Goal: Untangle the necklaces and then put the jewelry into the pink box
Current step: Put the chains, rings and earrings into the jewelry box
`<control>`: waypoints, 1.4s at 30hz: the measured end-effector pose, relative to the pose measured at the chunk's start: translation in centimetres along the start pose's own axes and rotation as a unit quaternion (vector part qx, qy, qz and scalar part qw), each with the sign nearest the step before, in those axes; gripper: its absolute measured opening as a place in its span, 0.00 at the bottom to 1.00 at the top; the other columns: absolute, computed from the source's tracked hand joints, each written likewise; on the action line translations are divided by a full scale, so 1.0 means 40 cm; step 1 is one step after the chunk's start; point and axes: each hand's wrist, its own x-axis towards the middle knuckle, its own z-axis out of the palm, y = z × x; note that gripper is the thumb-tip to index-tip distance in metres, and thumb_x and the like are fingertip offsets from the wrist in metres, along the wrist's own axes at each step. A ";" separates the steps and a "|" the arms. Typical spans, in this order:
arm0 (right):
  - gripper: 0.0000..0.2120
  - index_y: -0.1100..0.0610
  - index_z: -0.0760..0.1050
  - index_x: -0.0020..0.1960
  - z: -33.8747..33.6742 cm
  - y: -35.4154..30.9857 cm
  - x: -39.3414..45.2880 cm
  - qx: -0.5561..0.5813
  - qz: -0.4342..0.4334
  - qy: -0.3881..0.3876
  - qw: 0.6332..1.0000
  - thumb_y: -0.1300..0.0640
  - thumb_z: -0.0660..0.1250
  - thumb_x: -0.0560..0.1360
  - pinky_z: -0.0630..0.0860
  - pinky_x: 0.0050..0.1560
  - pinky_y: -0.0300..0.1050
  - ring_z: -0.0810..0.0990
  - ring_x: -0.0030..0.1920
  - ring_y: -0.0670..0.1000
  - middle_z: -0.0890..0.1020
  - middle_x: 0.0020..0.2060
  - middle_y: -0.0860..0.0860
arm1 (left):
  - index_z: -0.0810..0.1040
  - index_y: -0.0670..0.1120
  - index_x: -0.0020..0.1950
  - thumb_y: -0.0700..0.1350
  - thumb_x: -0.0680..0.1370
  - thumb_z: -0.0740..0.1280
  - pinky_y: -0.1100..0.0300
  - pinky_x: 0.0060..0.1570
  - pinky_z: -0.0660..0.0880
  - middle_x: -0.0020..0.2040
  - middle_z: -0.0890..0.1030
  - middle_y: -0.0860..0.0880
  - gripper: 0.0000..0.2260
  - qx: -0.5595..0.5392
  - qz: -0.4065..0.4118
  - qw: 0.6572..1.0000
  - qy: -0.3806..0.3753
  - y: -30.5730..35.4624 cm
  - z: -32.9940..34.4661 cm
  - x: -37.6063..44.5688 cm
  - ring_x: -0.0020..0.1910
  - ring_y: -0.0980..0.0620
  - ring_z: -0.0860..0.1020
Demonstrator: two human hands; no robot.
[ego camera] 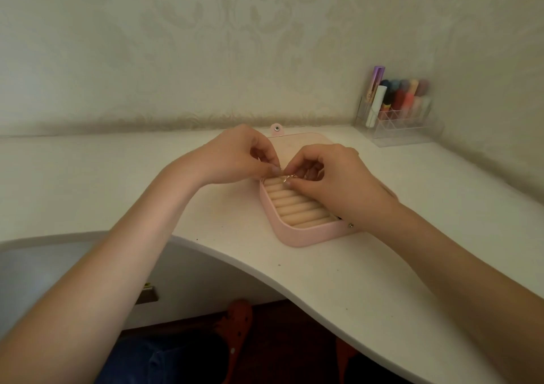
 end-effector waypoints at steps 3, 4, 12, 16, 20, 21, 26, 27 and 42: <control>0.05 0.55 0.82 0.44 0.000 -0.001 0.000 -0.008 0.004 -0.005 1.000 0.59 0.75 0.69 0.68 0.38 0.26 0.72 0.33 0.34 0.76 0.31 0.41 | 0.82 0.50 0.38 0.41 0.72 0.73 0.62 0.40 0.69 0.37 0.80 0.48 0.04 0.007 -0.033 0.999 -0.039 0.021 -0.010 0.010 0.34 0.57 0.73; 0.05 0.55 0.82 0.44 -0.001 -0.001 0.000 -0.010 0.007 -0.007 1.000 0.59 0.75 0.69 0.68 0.37 0.25 0.73 0.33 0.33 0.76 0.31 0.40 | 0.83 0.49 0.39 0.41 0.72 0.73 0.63 0.39 0.69 0.36 0.79 0.49 0.04 0.010 -0.045 0.998 -0.050 0.026 -0.014 0.013 0.34 0.57 0.73; 0.05 0.52 0.84 0.45 -0.002 -0.002 0.000 -0.013 0.025 -0.004 1.000 0.56 0.75 0.69 0.68 0.38 0.25 0.72 0.34 0.31 0.77 0.31 0.39 | 0.83 0.49 0.36 0.36 0.70 0.73 0.66 0.37 0.74 0.38 0.79 0.47 0.08 -0.014 -0.152 0.986 -0.065 0.033 -0.021 0.042 0.39 0.54 0.75; 0.06 0.52 0.84 0.46 -0.004 -0.002 0.002 -0.015 0.036 -0.002 0.999 0.56 0.75 0.69 0.68 0.38 0.24 0.74 0.33 0.34 0.77 0.31 0.39 | 0.82 0.49 0.35 0.39 0.69 0.75 0.67 0.37 0.76 0.34 0.79 0.50 0.07 -0.019 -0.162 0.985 -0.057 0.027 -0.028 0.041 0.36 0.57 0.76; 0.11 0.50 0.81 0.51 -0.015 -0.010 -0.001 0.030 0.043 -0.016 0.999 0.58 0.73 0.70 0.68 0.35 0.26 0.74 0.30 0.35 0.79 0.31 0.42 | 0.83 0.50 0.35 0.41 0.69 0.76 0.66 0.41 0.76 0.31 0.80 0.54 0.06 -0.018 -0.161 0.985 -0.068 0.024 -0.032 0.040 0.35 0.60 0.77; 0.11 0.49 0.80 0.52 -0.018 -0.014 -0.003 0.051 0.046 -0.026 0.997 0.59 0.73 0.70 0.69 0.35 0.27 0.74 0.29 0.36 0.79 0.31 0.43 | 0.83 0.50 0.36 0.41 0.69 0.76 0.65 0.41 0.76 0.31 0.80 0.54 0.05 -0.019 -0.159 0.985 -0.068 0.024 -0.033 0.040 0.35 0.60 0.77; 0.17 0.46 0.77 0.55 -0.032 -0.028 -0.007 0.070 0.085 -0.129 0.986 0.58 0.74 0.69 0.75 0.40 0.43 0.75 0.30 0.40 0.81 0.31 0.44 | 0.83 0.50 0.38 0.41 0.69 0.76 0.65 0.42 0.76 0.29 0.79 0.56 0.05 -0.029 -0.153 0.985 -0.069 0.018 -0.033 0.038 0.33 0.61 0.77; 0.18 0.45 0.77 0.55 -0.045 -0.030 -0.006 0.068 0.085 -0.154 0.982 0.57 0.75 0.68 0.74 0.41 0.42 0.75 0.30 0.39 0.82 0.32 0.44 | 0.83 0.50 0.38 0.41 0.69 0.76 0.65 0.43 0.76 0.28 0.79 0.56 0.05 -0.030 -0.151 0.986 -0.070 0.017 -0.033 0.038 0.33 0.61 0.77; 0.07 0.56 0.78 0.51 -0.175 0.159 0.035 0.035 0.254 0.079 0.963 0.58 0.62 0.79 0.69 0.29 0.39 0.74 0.30 0.47 0.81 0.34 0.52 | 0.82 0.47 0.43 0.39 0.67 0.77 0.65 0.39 0.74 0.34 0.80 0.54 0.08 -0.123 -0.150 0.976 -0.094 -0.003 -0.043 0.024 0.33 0.61 0.78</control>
